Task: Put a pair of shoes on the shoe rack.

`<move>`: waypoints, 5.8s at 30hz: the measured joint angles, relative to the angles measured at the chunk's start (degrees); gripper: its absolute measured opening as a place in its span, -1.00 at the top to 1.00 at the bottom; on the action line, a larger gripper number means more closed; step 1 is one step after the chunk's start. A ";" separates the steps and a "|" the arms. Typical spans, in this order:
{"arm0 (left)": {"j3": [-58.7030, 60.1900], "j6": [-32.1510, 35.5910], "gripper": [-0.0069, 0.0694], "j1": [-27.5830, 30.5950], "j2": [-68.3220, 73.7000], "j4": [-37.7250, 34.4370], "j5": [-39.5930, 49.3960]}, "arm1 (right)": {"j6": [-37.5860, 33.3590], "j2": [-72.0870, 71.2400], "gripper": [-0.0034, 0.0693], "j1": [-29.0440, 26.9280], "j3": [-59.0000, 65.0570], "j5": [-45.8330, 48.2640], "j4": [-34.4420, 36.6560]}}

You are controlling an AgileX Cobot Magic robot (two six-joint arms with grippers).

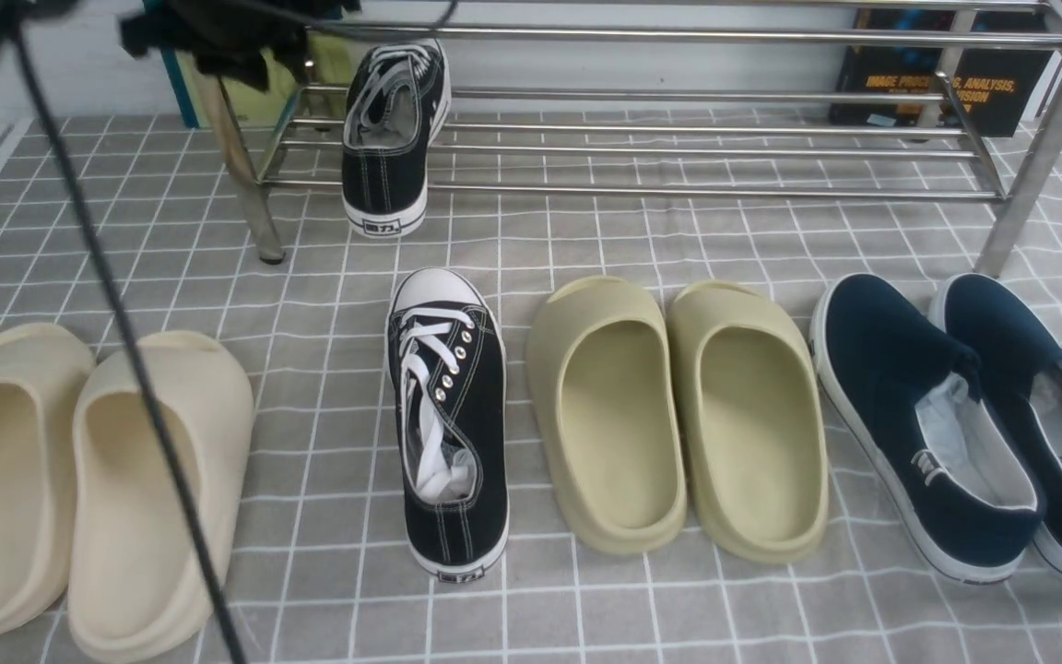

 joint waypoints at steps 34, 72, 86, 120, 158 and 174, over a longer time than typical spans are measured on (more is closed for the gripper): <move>63.35 -2.20 0.21 -14.69 -24.70 -10.74 -17.82 | 0.00 0.00 0.25 0.00 0.00 0.00 0.00; 40.55 -2.26 0.85 -12.66 -16.17 -10.73 -14.47 | 0.00 0.00 0.25 0.00 0.00 0.00 0.00; 17.89 -2.38 0.85 -8.28 1.57 -15.34 -18.07 | 0.00 0.00 0.25 0.00 0.00 0.00 0.00; 0.86 5.66 0.26 -3.69 1.29 -10.05 -1.63 | -0.05 0.00 0.25 0.00 0.00 0.00 0.00; 11.35 1.86 0.85 -10.34 10.00 -9.61 -15.30 | 0.00 0.00 0.25 0.00 0.00 0.00 0.00; 15.87 4.91 0.85 -10.34 -26.73 2.13 4.75 | 0.00 0.00 0.25 0.00 0.00 0.00 0.00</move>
